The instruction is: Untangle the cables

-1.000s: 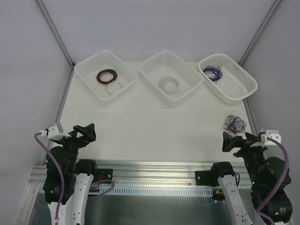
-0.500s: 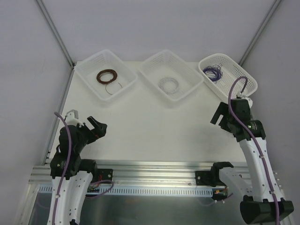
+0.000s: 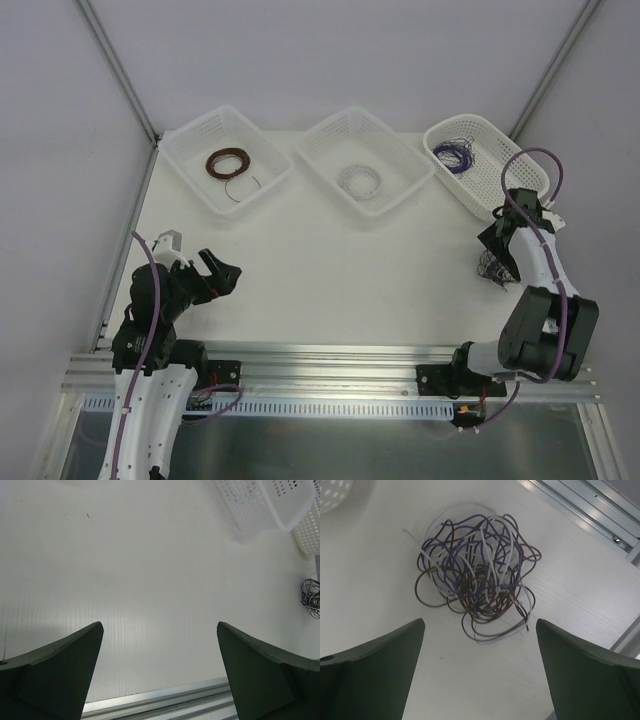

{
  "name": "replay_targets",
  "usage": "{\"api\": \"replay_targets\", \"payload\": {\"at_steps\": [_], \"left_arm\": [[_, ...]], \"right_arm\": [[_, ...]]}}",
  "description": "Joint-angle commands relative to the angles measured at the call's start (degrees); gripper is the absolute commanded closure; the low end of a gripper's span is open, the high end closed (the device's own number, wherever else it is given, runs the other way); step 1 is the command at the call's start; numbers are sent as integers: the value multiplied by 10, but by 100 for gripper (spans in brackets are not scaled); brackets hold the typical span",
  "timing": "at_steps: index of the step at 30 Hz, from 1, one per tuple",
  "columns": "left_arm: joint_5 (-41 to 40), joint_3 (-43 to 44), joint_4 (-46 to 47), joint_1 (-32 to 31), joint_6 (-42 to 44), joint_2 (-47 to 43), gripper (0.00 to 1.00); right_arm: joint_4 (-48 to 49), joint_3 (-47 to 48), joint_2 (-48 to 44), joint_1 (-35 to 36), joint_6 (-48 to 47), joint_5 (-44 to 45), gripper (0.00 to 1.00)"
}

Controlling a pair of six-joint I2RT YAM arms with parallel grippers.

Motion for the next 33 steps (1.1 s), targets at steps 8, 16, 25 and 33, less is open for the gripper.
{"api": "replay_targets", "payload": {"at_steps": [8,16,25,33], "left_arm": [[45,-4,34,-5,14,6,1],[54,-5,38,-5,16,5,1],[67,-7,42,-5,17,12,1],[83,-8,47,-5,20,28,1]], "right_arm": [[108,34,177,-37,-9,-24,12],[112,-13,131,-5,-38,-33,88],[93,-24,24,232,-130,-82,99],[116,29,37,524,-233,-169,97]]}}
